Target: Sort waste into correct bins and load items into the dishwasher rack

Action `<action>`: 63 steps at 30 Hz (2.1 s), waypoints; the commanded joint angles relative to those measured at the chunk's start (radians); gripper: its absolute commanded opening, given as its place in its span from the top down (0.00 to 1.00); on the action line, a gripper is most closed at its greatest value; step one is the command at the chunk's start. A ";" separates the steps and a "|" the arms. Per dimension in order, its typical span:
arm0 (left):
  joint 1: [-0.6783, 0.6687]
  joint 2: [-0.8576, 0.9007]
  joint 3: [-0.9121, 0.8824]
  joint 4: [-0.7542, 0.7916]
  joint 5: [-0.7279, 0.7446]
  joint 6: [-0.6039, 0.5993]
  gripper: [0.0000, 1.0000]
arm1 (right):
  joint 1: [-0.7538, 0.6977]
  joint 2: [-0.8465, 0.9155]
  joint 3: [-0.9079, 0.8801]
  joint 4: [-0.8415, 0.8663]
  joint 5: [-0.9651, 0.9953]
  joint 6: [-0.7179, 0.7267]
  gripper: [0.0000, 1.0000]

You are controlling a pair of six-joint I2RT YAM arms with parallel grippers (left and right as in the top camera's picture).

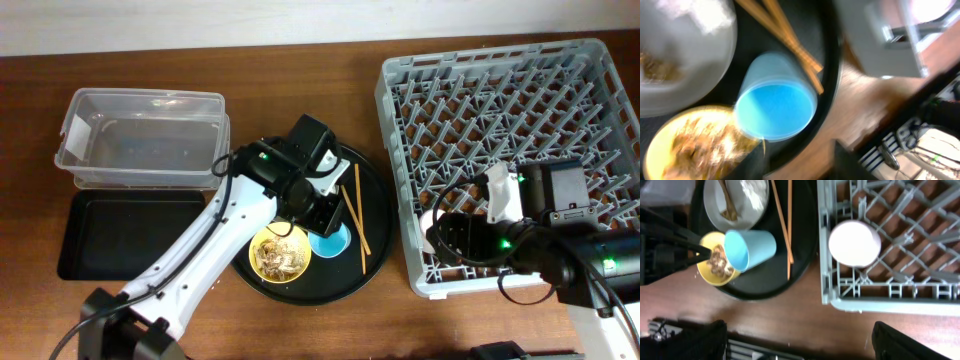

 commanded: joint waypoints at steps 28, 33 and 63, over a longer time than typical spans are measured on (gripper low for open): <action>0.245 -0.500 -0.402 0.468 0.470 -0.092 1.00 | 0.144 -0.076 -0.005 0.119 -0.174 -0.124 0.03; 0.396 -0.569 -0.403 0.510 1.086 0.041 1.00 | 0.163 -0.020 -0.005 0.288 -0.695 -0.329 0.01; 0.396 -0.567 -0.404 0.312 0.622 0.045 0.00 | -0.368 0.131 -0.004 -0.068 0.314 -0.009 0.46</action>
